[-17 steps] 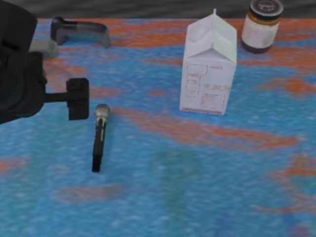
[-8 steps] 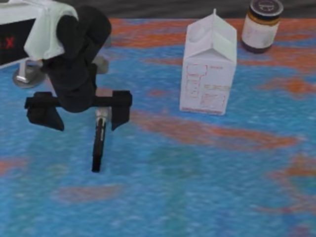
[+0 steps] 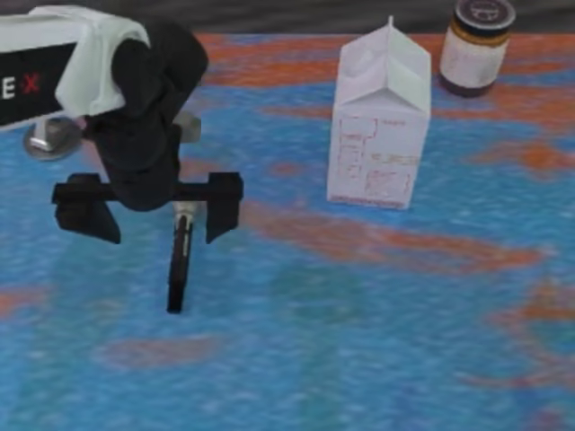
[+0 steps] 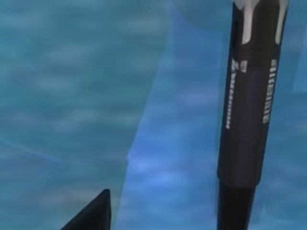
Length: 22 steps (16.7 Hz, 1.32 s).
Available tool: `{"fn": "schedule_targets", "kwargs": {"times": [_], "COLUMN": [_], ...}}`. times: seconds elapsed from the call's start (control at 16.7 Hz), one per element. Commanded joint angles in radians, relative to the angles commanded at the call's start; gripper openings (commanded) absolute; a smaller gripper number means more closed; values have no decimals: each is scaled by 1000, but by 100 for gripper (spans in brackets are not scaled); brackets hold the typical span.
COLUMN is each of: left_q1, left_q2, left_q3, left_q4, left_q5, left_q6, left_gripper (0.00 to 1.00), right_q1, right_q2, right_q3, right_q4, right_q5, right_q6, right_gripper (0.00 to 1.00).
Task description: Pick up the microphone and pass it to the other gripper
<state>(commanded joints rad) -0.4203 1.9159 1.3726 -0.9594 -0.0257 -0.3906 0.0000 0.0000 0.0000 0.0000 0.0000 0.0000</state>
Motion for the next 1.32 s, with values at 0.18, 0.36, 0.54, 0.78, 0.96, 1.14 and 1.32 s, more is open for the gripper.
{"fn": "schedule_targets", "kwargs": {"times": [0.18, 0.36, 0.54, 0.78, 0.96, 1.14, 1.32], "left_q1": [1, 4, 5, 5, 5, 5, 5], "left_q2": [62, 130, 164, 164, 164, 164, 164], "left_q3": [-54, -114, -142, -142, -142, -142, -142], "left_q4": [121, 254, 310, 310, 310, 310, 310], "left_q5": [0, 1, 2, 2, 2, 2, 2], "left_q6": [3, 6, 8, 8, 8, 8, 8], "left_gripper": [100, 100, 100, 92, 70, 47, 25], "right_q1": [0, 0, 0, 0, 0, 0, 0], "right_q2": [0, 0, 0, 0, 0, 0, 0], "right_q3": [0, 0, 0, 0, 0, 0, 0], "right_q4": [0, 0, 0, 0, 0, 0, 0], "right_q5": [0, 0, 0, 0, 0, 0, 0], "right_q6": [0, 0, 0, 0, 0, 0, 0], "right_gripper": [100, 100, 100, 100, 100, 100, 100]}}
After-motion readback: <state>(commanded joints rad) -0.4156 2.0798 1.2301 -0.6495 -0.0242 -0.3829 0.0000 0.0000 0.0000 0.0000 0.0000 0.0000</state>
